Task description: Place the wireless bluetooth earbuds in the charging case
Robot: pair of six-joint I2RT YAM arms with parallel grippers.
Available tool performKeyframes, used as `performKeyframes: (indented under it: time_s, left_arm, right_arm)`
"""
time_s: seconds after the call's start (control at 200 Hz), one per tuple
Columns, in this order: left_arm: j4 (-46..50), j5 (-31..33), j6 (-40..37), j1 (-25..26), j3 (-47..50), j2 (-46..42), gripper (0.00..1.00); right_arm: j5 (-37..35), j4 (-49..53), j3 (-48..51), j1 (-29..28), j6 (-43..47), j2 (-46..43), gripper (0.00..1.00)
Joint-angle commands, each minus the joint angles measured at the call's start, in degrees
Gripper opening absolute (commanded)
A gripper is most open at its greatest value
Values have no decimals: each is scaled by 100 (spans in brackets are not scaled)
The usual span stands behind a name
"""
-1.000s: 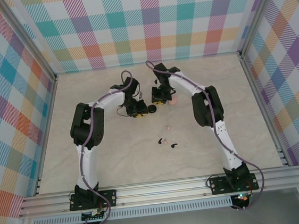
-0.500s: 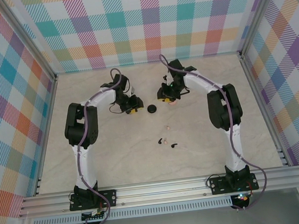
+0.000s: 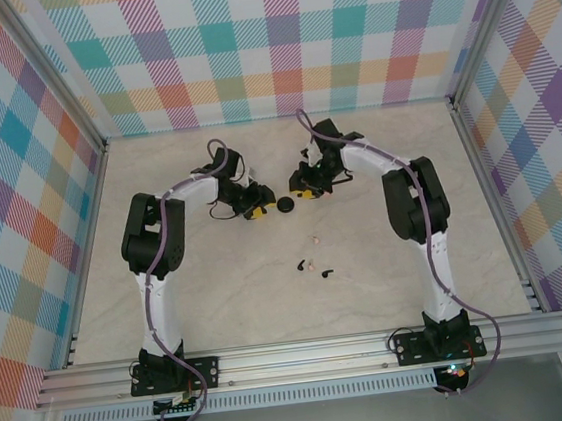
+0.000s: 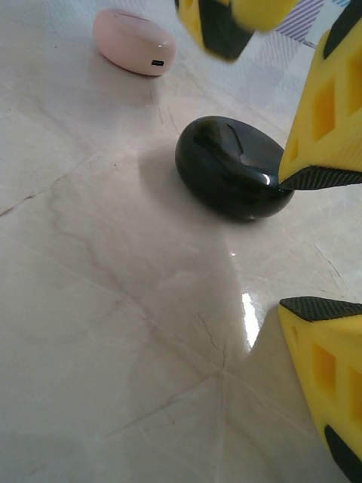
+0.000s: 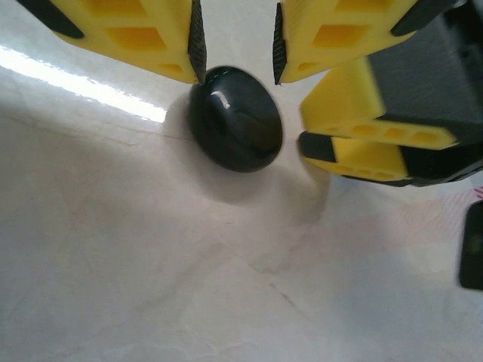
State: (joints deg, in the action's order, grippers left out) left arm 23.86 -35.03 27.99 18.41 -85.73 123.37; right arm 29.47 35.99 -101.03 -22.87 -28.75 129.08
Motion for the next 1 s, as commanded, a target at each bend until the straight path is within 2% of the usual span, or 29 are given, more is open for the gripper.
performKeyframes:
  time_s: [0.0,0.64,0.995]
  left_arm:
    - [-250,-238,216,-40,52,1,43]
    - [-249,-364,323,187,-171,352,37]
    - [-371,-492,467,329,-247,468,37]
  right_arm:
    - [133,33,-179,-36,-95,210,32]
    - [296,64,-284,-86,-112,504,29]
    - [322,34,-217,-94,-131,522,23]
